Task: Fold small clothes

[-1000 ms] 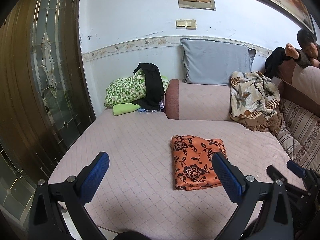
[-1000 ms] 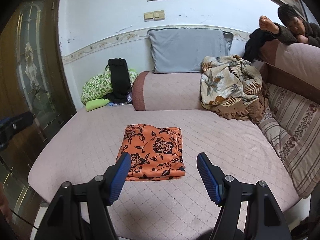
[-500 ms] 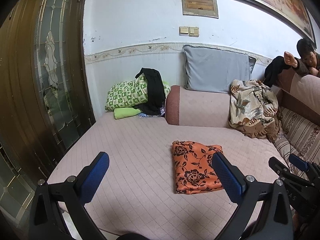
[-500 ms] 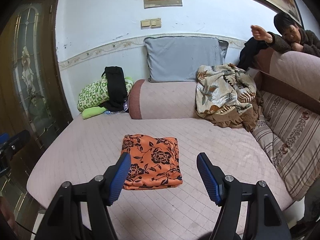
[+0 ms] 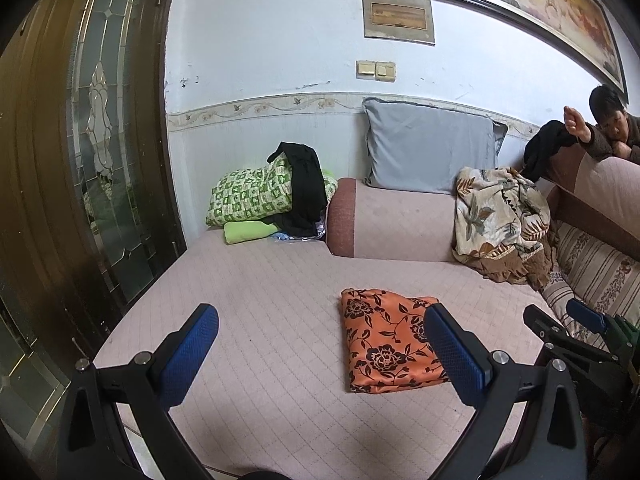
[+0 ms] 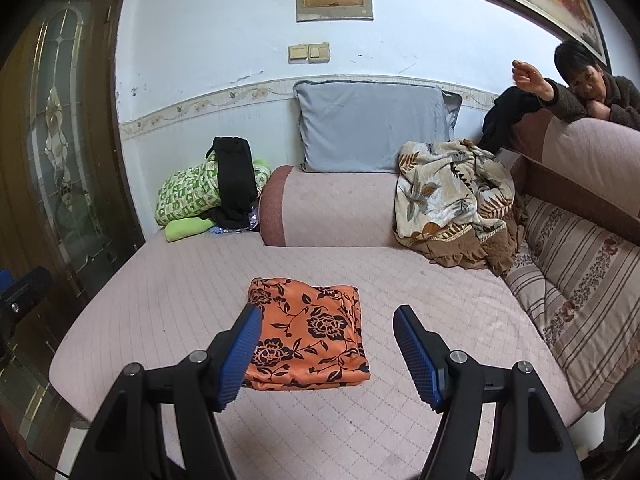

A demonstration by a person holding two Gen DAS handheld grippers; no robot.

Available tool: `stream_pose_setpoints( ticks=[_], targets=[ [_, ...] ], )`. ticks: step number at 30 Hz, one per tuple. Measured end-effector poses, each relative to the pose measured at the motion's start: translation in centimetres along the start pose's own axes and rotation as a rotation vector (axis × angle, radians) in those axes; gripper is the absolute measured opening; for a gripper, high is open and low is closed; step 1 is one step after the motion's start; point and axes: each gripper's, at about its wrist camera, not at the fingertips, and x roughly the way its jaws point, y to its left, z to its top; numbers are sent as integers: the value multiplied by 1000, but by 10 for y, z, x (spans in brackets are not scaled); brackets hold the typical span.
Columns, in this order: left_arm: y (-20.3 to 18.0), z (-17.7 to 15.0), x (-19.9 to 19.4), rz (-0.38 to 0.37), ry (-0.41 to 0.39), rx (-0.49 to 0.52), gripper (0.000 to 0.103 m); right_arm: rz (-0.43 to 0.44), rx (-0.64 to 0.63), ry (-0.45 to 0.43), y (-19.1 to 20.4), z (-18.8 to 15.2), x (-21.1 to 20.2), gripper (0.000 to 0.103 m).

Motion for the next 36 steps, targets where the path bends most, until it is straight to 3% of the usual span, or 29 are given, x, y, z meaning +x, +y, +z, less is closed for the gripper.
stream_pose_setpoints(
  ticks=[23,36],
  targets=[
    [11,-9,39,-8,73,-36,102,-6,-53,39,17,-5,33,72],
    [-15,3,56,-21,82,18,102,-51,-15,29,-24,-8,39,72]
  ],
)
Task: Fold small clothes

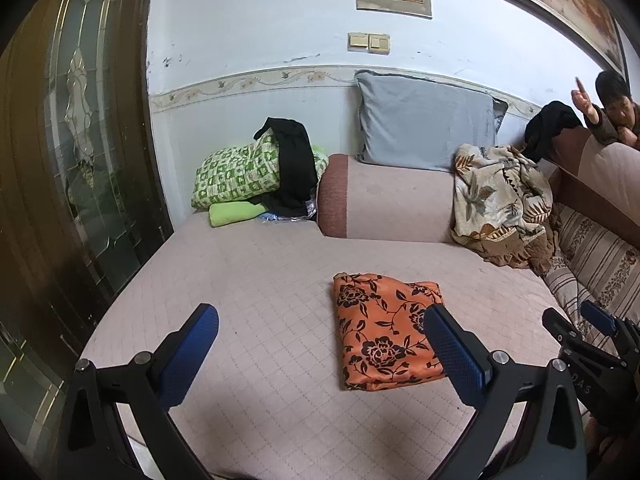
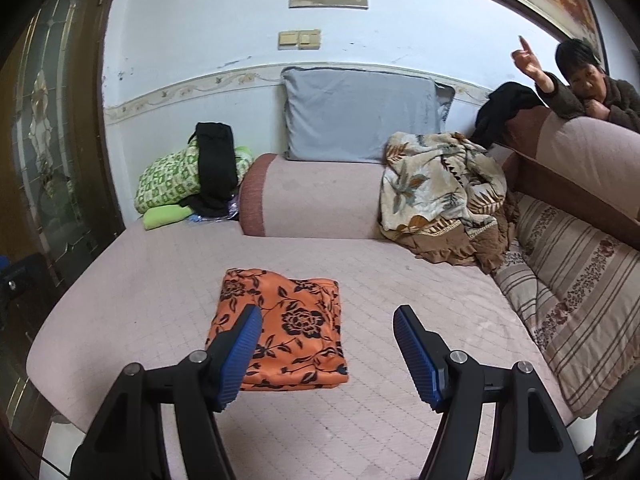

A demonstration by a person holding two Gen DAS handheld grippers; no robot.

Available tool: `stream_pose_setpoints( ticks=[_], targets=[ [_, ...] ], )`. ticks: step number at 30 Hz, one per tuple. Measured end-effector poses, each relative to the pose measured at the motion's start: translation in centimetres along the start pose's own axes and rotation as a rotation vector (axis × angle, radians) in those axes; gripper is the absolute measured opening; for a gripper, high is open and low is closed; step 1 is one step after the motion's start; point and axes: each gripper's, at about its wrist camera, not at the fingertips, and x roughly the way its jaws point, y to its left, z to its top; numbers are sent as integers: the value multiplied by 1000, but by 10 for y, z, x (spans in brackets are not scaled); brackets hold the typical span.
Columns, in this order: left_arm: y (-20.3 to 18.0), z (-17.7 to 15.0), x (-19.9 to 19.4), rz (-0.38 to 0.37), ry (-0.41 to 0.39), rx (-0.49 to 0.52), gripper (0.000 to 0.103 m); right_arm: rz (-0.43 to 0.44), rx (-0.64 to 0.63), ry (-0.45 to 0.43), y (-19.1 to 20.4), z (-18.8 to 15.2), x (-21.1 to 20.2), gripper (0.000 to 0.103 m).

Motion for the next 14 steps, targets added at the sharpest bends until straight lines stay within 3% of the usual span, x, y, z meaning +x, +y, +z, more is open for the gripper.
stream_pose_setpoints(
  ticks=[9,14],
  targets=[
    [-15,15,18,-60,-5,33,102,-9,42,21,-23,-6,20,72],
    [-22,26,22,-83,-79,37,102,12,28,48,-18,-9,41,72]
  ],
)
